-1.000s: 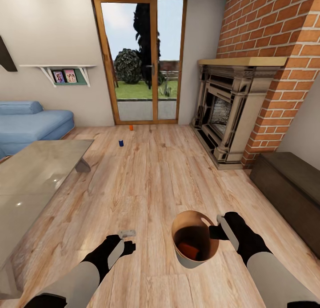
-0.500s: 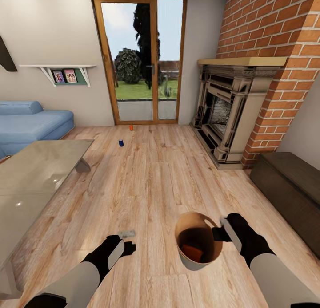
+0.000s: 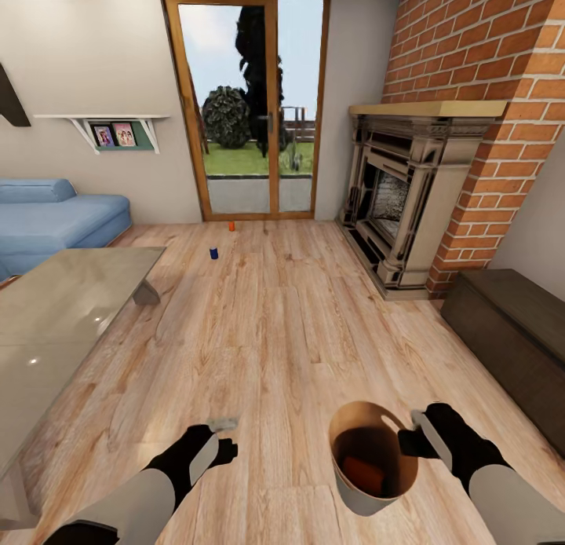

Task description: Put the three can of soda from the living room inside the tash can in the kitchen.

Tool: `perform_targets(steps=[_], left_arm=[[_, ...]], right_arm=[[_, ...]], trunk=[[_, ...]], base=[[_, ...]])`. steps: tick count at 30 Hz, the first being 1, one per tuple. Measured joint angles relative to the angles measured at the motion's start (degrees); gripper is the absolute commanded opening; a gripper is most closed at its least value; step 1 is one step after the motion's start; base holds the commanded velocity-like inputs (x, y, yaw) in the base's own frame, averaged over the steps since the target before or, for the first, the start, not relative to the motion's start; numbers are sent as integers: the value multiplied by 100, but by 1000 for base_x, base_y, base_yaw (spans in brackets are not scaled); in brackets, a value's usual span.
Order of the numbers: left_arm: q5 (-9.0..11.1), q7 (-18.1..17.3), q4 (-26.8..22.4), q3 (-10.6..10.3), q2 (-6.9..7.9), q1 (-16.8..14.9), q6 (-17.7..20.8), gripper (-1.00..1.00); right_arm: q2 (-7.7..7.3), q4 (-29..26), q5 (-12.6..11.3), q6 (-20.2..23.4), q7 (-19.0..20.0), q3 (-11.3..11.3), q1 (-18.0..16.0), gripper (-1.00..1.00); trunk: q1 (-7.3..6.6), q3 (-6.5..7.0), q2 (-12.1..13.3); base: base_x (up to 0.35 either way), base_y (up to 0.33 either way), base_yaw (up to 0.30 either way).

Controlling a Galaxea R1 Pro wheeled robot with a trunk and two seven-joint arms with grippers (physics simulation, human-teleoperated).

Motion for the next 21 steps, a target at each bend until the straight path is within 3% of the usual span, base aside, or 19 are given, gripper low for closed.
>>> perform_targets(steps=[5,10,21], left_arm=[[-12,-6,71,-3,16,16,-172,100],[-15,-8,172,-4,25,25,-271,100],[-17,-16,210,-10,29,100,-390,100]], right_arm=[[-132,215,112,-318,153,-4,68,-100],[-160,405,127,-714,190,47,151,-100],[-165,558,217,-899,201,83,187,-100]], trunk=[[0,0,0],[0,0,0],[0,1,0]], base=[[0,0,0],[0,0,0],[0,0,0]])
